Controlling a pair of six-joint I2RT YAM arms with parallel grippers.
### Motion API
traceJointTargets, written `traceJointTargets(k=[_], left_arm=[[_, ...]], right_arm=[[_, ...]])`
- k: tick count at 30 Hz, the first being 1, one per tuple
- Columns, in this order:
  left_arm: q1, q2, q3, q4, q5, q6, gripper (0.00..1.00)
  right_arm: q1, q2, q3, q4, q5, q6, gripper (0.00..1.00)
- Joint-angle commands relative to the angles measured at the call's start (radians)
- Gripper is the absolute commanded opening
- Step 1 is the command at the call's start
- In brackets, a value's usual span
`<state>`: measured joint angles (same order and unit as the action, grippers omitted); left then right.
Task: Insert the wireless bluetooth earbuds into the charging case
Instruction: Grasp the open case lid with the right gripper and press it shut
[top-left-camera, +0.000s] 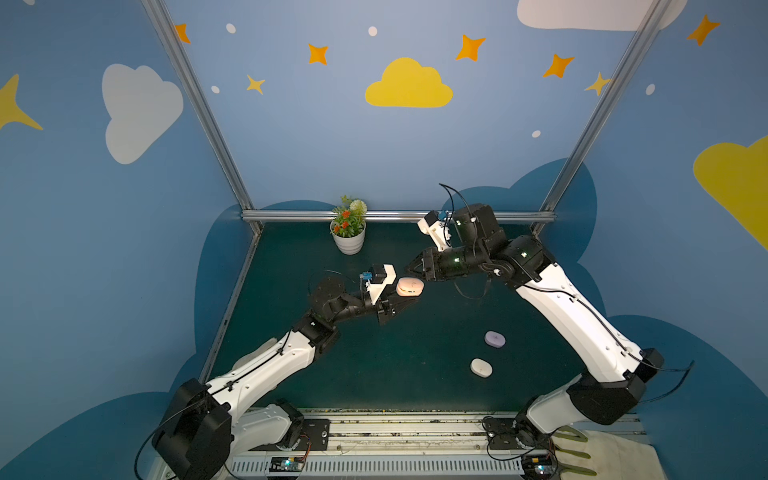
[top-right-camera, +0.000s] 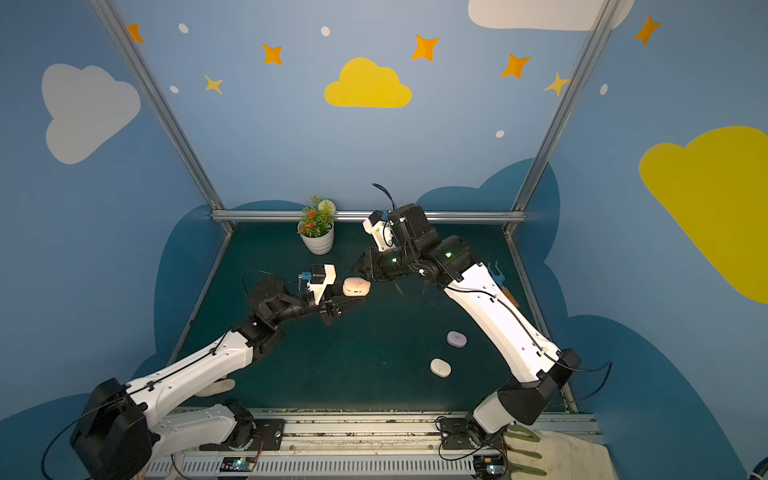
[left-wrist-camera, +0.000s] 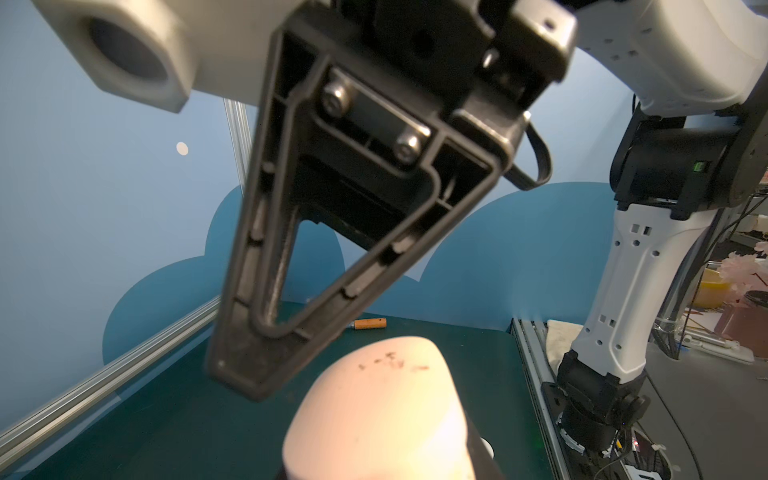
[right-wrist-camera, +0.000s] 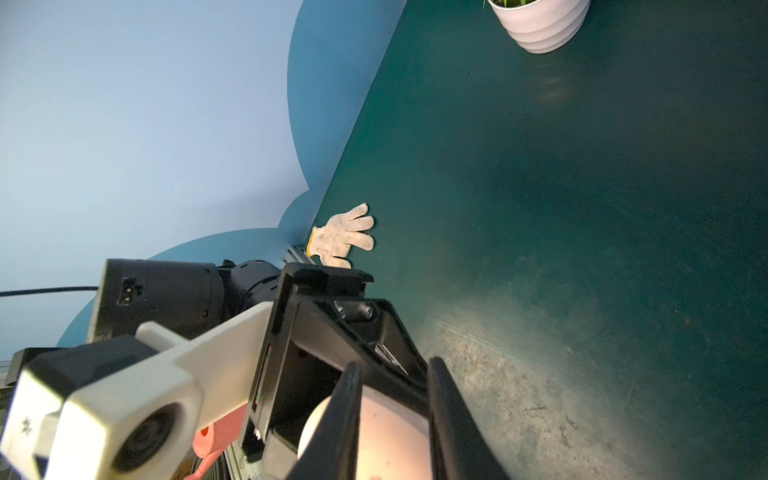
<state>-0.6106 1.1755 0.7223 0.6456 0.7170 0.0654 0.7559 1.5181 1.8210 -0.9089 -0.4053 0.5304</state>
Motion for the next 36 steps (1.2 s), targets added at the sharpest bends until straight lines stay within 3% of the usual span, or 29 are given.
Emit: traceJointTargets(k=[1,8,10,13,18,29,36], left_arm=[[0.005,-0.001,0.013,0.031,0.001,-0.011,0.05],[0.008,0.004,0.015,0.033,0.004,-0.016,0.05],[0.008,0.009,0.017,0.034,0.005,-0.019,0.05],[0.008,0.013,0.017,0.034,0.009,-0.022,0.05],[0.008,0.014,0.016,0.028,0.005,-0.02,0.05],[0.009,0.01,0.016,0.029,0.006,-0.021,0.05],[0.009,0.007,0.015,0.028,0.01,-0.022,0.05]], right_arm=[[0.017,-0.053,-0.033,-0.055,-0.001,0.001,0.26],[0.066,-0.072,-0.051,-0.106,0.092,-0.001,0.29],[0.065,-0.078,-0.048,-0.115,0.135,0.011,0.46],[0.065,-0.083,-0.04,-0.101,0.154,0.038,0.62],[0.096,-0.048,0.0,-0.106,0.148,0.049,0.7],[0.122,-0.005,0.008,-0.089,0.184,0.06,0.71],[0.123,0.008,0.009,-0.073,0.178,0.069,0.52]])
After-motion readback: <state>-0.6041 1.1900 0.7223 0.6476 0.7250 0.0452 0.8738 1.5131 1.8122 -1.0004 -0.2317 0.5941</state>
